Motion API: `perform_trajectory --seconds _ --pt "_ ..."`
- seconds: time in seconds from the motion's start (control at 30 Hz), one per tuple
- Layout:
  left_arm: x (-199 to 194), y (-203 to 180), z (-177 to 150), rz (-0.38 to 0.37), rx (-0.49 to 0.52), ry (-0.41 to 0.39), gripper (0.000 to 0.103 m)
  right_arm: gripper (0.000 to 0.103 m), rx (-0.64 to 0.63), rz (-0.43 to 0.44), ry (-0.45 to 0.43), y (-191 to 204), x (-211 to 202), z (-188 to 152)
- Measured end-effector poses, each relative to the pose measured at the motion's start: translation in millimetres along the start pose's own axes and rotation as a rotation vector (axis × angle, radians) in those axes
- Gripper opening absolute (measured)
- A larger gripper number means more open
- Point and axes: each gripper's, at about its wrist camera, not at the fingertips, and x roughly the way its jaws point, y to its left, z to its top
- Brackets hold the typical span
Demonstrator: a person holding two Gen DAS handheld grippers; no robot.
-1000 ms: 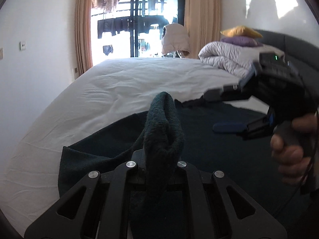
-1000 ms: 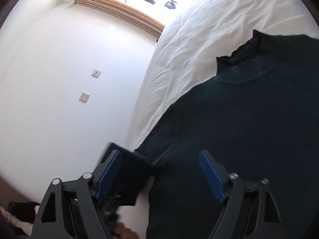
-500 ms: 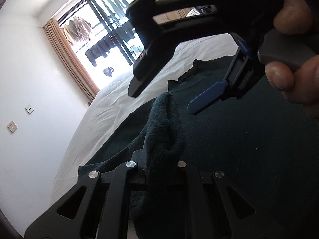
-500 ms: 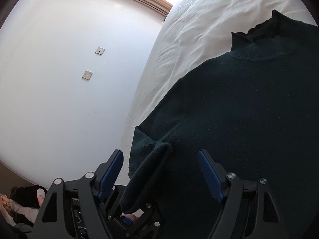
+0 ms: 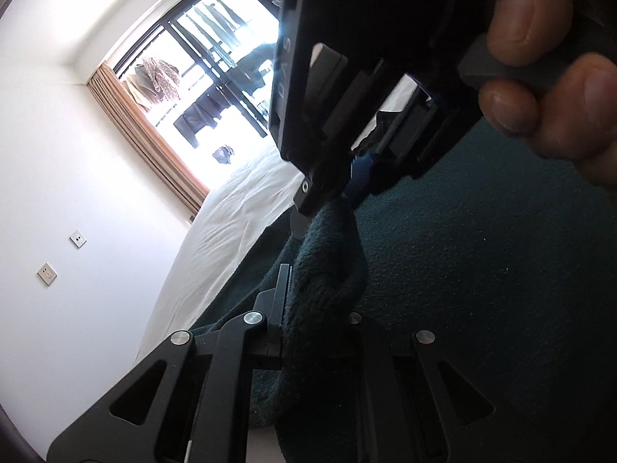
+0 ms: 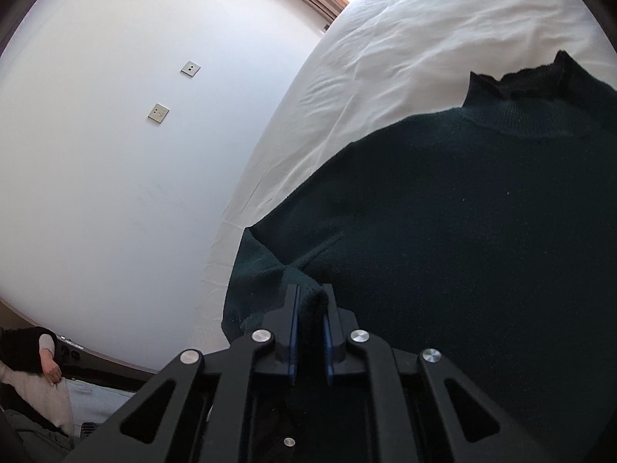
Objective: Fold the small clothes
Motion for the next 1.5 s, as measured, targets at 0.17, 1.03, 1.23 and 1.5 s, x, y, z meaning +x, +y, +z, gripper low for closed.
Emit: perform_trajectory --seconds 0.17,1.03,1.23,1.5 --pt "-24 -5 -2 -0.035 0.027 -0.037 0.01 0.009 -0.004 -0.032 -0.088 -9 -31 10" --pt "95 178 -41 -0.357 -0.714 0.177 0.01 0.009 0.289 -0.25 -0.232 -175 -138 -12" --pt "117 162 -26 -0.407 -0.675 0.225 0.01 0.009 0.307 -0.275 -0.255 -181 -147 -13" --pt "157 153 -31 -0.411 -0.656 0.302 0.01 0.009 0.249 -0.347 -0.229 -171 -148 6"
